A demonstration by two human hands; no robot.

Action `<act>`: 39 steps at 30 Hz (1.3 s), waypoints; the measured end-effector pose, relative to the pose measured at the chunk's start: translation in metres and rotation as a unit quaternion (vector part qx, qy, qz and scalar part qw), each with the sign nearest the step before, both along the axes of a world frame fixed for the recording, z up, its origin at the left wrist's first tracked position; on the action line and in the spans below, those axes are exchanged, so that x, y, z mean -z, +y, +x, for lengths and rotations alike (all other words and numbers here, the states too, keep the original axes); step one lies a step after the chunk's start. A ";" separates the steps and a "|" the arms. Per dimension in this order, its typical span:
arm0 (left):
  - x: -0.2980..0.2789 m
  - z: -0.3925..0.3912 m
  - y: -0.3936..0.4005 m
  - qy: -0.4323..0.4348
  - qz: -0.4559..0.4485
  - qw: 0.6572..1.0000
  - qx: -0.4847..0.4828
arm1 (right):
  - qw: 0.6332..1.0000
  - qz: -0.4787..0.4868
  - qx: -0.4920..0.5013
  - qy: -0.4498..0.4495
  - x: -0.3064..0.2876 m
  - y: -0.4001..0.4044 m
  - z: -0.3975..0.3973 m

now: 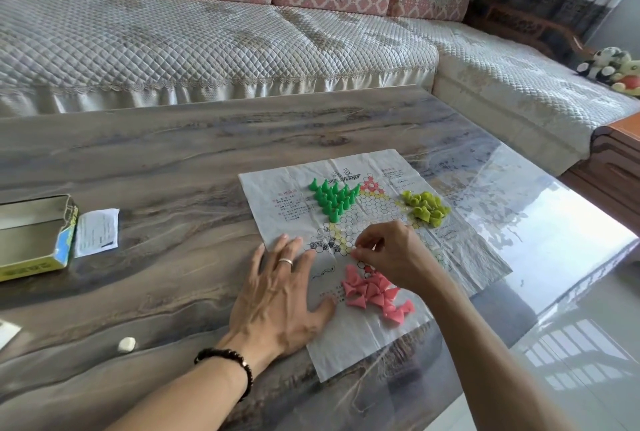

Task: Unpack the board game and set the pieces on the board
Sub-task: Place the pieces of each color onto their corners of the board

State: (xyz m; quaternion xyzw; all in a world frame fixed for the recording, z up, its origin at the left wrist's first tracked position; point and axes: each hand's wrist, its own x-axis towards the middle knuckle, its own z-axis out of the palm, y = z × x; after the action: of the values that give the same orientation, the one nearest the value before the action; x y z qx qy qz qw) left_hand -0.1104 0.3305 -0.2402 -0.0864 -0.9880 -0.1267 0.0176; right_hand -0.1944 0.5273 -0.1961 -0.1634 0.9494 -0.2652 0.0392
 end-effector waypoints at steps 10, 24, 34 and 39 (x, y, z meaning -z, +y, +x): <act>-0.003 0.001 0.000 0.005 0.002 1.000 0.003 | 0.999 -0.028 0.034 0.032 -0.009 -0.004 0.025; -0.001 0.000 0.000 0.003 0.007 1.000 0.004 | 0.971 -0.195 0.129 -0.048 -0.025 0.000 0.027; -0.001 0.000 0.000 -0.008 0.009 1.000 -0.002 | 0.976 -0.169 0.135 -0.024 -0.021 0.018 0.019; 0.001 -0.001 0.001 -0.009 0.014 1.000 -0.006 | 0.989 -0.077 0.124 0.009 -0.015 0.017 0.015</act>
State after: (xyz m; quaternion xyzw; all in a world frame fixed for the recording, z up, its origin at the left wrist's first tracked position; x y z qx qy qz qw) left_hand -0.1111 0.3315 -0.2408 -0.0787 -0.9868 -0.1415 0.0105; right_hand -0.1791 0.5443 -0.1807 -0.0492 0.9395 -0.3387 -0.0151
